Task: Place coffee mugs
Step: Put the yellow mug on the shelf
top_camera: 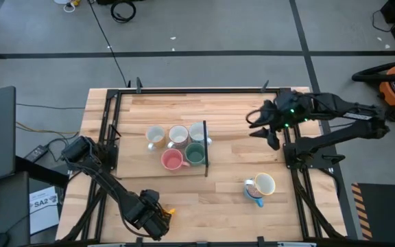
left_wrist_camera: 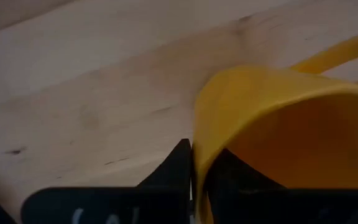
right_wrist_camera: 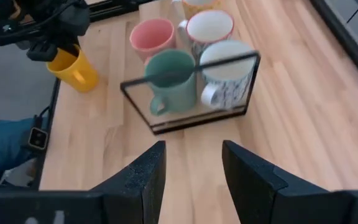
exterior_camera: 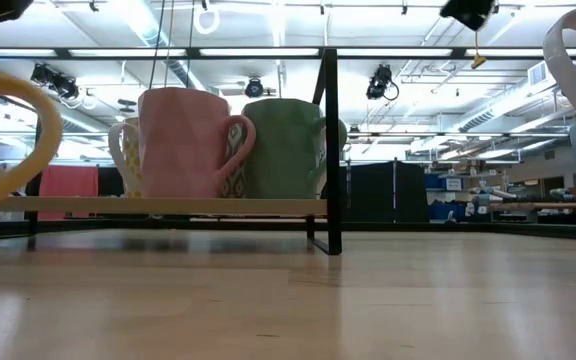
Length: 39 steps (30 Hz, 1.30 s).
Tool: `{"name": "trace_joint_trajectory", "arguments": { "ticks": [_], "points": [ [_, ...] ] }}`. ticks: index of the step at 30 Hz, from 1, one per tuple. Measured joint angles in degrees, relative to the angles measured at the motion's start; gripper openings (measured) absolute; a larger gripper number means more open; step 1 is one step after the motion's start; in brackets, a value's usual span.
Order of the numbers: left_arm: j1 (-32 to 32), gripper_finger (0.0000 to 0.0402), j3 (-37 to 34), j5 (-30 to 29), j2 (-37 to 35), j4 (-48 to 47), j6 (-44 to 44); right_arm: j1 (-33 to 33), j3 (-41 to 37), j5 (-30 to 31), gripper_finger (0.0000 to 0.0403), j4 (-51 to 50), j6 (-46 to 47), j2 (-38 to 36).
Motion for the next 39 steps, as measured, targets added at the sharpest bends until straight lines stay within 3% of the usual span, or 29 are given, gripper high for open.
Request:
{"name": "trace_joint_trajectory", "arguments": {
  "ticks": [13,21,28,34,39],
  "points": [
    [2.82,0.0038,-0.04,0.82,-7.19,-5.37,17.61,1.62,-15.73,-0.02,0.0163,5.90,4.21,-10.80],
    [7.60,0.0040,0.00,0.70,-16.31,-19.56,30.54,1.62,-22.16,-0.19,0.0163,13.36,3.95,-11.43],
    [14.49,0.0041,0.00,-3.70,-22.13,-31.80,46.02,1.62,-24.17,-0.55,0.0163,17.88,3.88,-11.11],
    [20.64,0.0034,0.00,-8.28,-23.24,-32.25,64.83,1.62,-24.52,-0.57,0.0163,19.68,3.84,-11.20],
    [24.44,0.0035,-0.02,-10.41,-23.29,-32.35,73.66,1.62,-24.52,-0.58,0.0163,19.85,4.22,-11.20]
  ]
}}
